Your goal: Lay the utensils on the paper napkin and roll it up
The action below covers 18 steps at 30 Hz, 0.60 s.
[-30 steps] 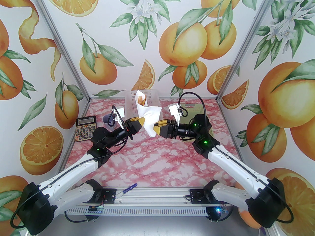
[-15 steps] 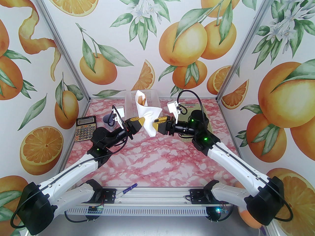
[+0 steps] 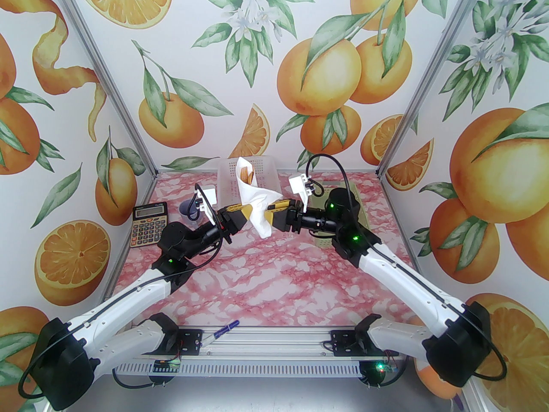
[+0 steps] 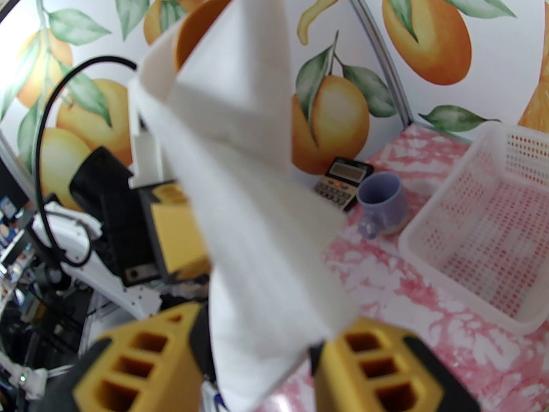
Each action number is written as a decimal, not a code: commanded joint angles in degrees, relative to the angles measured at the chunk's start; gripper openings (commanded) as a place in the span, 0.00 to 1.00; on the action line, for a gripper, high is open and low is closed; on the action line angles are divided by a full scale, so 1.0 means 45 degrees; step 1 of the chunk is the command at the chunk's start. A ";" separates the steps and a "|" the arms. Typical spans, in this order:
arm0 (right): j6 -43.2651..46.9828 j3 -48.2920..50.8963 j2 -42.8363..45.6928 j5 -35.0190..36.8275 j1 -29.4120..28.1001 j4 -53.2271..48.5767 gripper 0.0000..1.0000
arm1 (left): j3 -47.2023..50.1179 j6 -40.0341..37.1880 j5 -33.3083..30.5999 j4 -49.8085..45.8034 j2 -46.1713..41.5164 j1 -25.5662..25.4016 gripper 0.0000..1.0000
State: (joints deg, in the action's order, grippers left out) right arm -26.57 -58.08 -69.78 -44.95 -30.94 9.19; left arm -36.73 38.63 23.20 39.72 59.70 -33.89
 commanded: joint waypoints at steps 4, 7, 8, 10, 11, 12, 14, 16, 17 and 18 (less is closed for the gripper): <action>0.0318 -0.0724 -0.0148 0.0188 0.0202 0.0394 0.44 | -0.0041 -0.0166 0.0222 0.0198 -0.0162 0.0031 0.00; 0.0367 -0.0905 -0.0166 0.0147 0.0288 0.0342 0.44 | -0.0031 -0.0206 0.0192 0.0118 -0.0152 0.0031 0.00; 0.0419 -0.0920 -0.0143 0.0173 0.0320 0.0278 0.44 | -0.0021 -0.0206 0.0165 0.0118 -0.0144 0.0024 0.00; 0.0597 -0.0921 -0.0077 0.0335 0.0418 0.0011 0.45 | -0.0021 -0.0206 0.0180 0.0127 -0.0152 0.0031 0.00; 0.0663 -0.0905 -0.0041 0.0434 0.0499 -0.0143 0.47 | -0.0031 -0.0206 0.0181 0.0127 -0.0143 0.0036 0.00; 0.0669 -0.0873 0.0021 0.0511 0.0614 -0.0233 0.48 | -0.0034 -0.0206 0.0203 0.0137 -0.0142 0.0036 0.00; 0.0461 -0.0708 0.0255 0.0555 0.1065 -0.0180 0.50 | -0.0060 -0.0190 0.0198 0.0110 -0.0162 0.0018 0.00; 0.0091 -0.0450 0.0485 0.0344 0.1515 0.0230 0.54 | -0.0060 -0.0206 0.0204 0.0100 -0.0185 0.0033 0.00; -0.0147 -0.0329 0.0554 0.0209 0.1670 0.0516 0.55 | -0.0060 -0.0206 0.0191 0.0108 -0.0186 0.0031 0.00; -0.0295 -0.0283 0.0554 0.0062 0.1737 0.0741 0.57 | -0.0060 -0.0188 0.0192 0.0132 -0.0162 0.0016 0.00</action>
State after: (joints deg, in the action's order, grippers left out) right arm -26.15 -60.27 -69.06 -44.29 -24.43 9.34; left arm -36.73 38.59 23.59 39.62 59.70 -33.89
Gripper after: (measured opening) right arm 0.561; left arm 0.066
